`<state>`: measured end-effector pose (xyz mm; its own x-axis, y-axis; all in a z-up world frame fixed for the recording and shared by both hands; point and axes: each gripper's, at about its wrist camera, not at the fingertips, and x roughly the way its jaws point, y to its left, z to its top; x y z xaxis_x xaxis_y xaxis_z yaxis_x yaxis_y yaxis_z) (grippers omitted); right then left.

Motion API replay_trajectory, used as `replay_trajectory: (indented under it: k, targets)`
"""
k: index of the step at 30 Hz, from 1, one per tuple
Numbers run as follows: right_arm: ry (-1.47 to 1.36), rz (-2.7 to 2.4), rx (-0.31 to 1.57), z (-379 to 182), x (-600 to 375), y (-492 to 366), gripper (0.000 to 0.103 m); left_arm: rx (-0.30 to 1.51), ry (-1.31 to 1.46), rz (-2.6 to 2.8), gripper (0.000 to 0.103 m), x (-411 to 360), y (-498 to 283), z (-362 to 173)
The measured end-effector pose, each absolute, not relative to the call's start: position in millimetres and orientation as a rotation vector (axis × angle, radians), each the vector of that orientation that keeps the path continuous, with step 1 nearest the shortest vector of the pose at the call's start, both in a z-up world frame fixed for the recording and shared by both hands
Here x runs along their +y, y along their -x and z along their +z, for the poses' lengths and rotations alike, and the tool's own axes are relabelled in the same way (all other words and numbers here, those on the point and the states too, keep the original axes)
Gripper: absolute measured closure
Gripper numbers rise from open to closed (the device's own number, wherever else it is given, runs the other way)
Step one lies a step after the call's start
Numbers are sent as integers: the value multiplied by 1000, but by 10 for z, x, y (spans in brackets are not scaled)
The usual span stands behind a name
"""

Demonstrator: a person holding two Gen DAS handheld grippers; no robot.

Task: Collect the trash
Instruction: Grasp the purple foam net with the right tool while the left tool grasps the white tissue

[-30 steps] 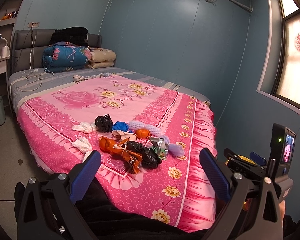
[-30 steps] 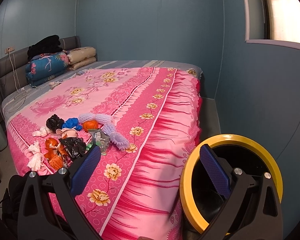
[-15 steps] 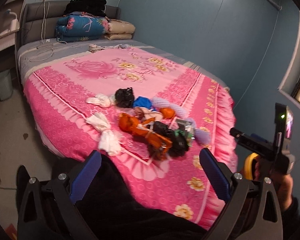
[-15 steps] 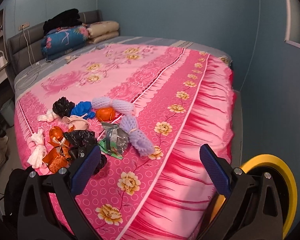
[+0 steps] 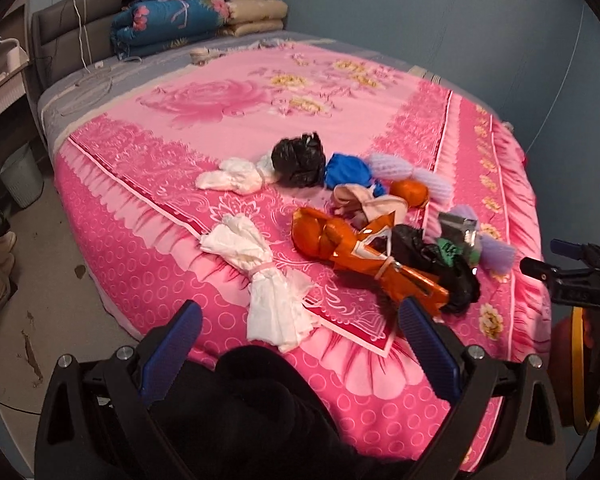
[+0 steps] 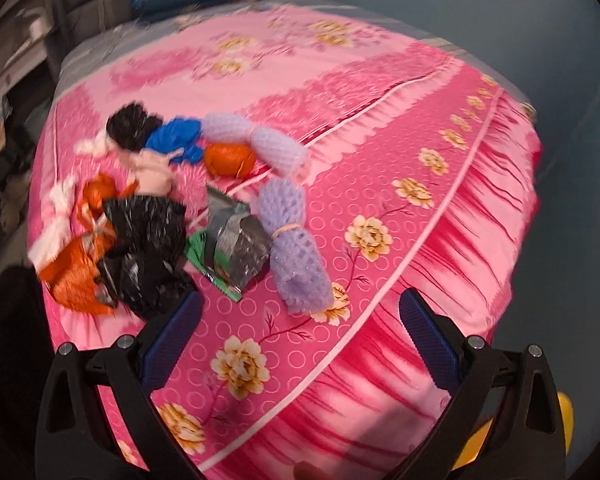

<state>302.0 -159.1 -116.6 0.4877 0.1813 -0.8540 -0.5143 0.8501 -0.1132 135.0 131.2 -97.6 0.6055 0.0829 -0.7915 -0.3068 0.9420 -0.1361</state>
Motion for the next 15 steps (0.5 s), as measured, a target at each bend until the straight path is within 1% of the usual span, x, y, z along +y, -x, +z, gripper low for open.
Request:
replay_trajectory:
  k: [4,6,8,10,13,15]
  targets:
    - [468,482,995,-1301,-1600,-3132,10,975,303,245,8,1404,-1534,-1199]
    - [504,506,1000,-1342,-1600,-3169,21,993,325,232,8,1436,-1587,-1259]
    - [534,514,994,-1368,-1583,-3202,25,992,312,235,8,1446,-1635,-1300]
    - [545,527,995,-1393,-1565,-3262,26,994,302,245,8,1462,-1697,-1332]
    - [567,546,998,-1446,-1498,-3342,31,1007,308,222,8,1473,-1781,-1386]
    - [580,547,1008,-1503,-1443,-3414,37,1021,303,223,8,1480,-1833,-1439]
